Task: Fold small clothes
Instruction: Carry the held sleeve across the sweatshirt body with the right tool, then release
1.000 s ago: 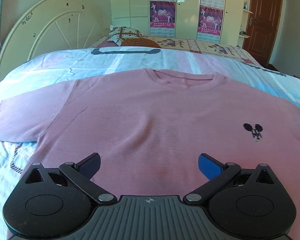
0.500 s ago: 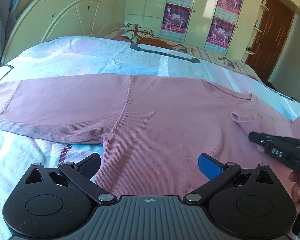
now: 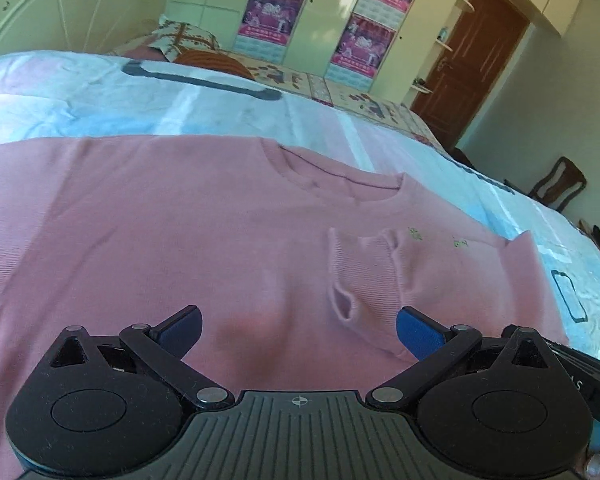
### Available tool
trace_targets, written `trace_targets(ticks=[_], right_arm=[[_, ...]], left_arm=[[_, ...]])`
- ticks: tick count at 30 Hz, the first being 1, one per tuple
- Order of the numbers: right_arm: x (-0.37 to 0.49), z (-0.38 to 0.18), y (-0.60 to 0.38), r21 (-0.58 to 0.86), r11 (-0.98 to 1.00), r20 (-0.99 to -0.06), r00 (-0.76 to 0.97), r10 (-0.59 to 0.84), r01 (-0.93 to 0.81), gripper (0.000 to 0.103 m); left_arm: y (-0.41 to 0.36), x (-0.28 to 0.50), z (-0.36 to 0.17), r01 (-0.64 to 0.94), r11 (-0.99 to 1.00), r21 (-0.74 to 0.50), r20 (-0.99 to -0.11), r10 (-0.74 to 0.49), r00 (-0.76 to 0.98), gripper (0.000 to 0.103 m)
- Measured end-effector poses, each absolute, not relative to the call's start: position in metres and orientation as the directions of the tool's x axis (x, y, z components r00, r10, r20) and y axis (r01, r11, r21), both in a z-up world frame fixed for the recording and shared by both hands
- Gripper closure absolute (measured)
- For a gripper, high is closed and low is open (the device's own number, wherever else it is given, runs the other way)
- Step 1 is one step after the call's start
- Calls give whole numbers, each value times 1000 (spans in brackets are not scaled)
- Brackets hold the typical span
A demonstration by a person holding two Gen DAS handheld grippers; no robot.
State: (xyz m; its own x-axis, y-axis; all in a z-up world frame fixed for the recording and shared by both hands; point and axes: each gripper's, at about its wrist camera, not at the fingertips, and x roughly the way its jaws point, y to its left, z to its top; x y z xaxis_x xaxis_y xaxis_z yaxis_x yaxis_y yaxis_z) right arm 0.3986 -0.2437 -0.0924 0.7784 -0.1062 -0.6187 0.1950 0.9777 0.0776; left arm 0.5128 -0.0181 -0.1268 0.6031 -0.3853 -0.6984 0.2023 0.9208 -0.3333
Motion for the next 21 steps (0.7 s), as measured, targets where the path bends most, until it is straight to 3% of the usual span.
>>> trace_targets(ticks=[2, 3, 4, 6, 7, 8, 15, 21], right_arm=[[390, -92, -259, 77, 966, -621, 770, -146, 245, 93], [386, -92, -266, 79, 961, -624, 765, -160, 265, 93], [384, -93, -271, 82, 955, -626, 761, -173, 285, 93], [378, -95, -279, 95, 946, -627, 756, -186, 311, 92], [376, -96, -281, 97, 942, -629, 753, -192, 322, 91], [375, -96, -284, 98, 939, -632, 750, -197, 329, 91], [374, -97, -285, 107, 944, -637, 751, -177, 314, 91], [379, -99, -283, 106, 952, -647, 747, -153, 287, 89]], left_arm=[[-37, 521, -131, 219, 910, -353, -704, -412, 578, 3], [-45, 526, -133, 225, 908, -353, -712, -417, 565, 12], [-54, 531, -136, 230, 910, -345, -724, -414, 551, 43], [-68, 536, -139, 253, 922, -294, -729, -387, 564, 52], [-73, 538, -139, 269, 919, -288, -731, -392, 559, 67], [-76, 539, -138, 285, 916, -282, -732, -398, 554, 99], [-33, 515, -98, 286, 916, -282, -603, -402, 690, 98], [3, 516, -108, 237, 941, -243, -625, -339, 703, 98]])
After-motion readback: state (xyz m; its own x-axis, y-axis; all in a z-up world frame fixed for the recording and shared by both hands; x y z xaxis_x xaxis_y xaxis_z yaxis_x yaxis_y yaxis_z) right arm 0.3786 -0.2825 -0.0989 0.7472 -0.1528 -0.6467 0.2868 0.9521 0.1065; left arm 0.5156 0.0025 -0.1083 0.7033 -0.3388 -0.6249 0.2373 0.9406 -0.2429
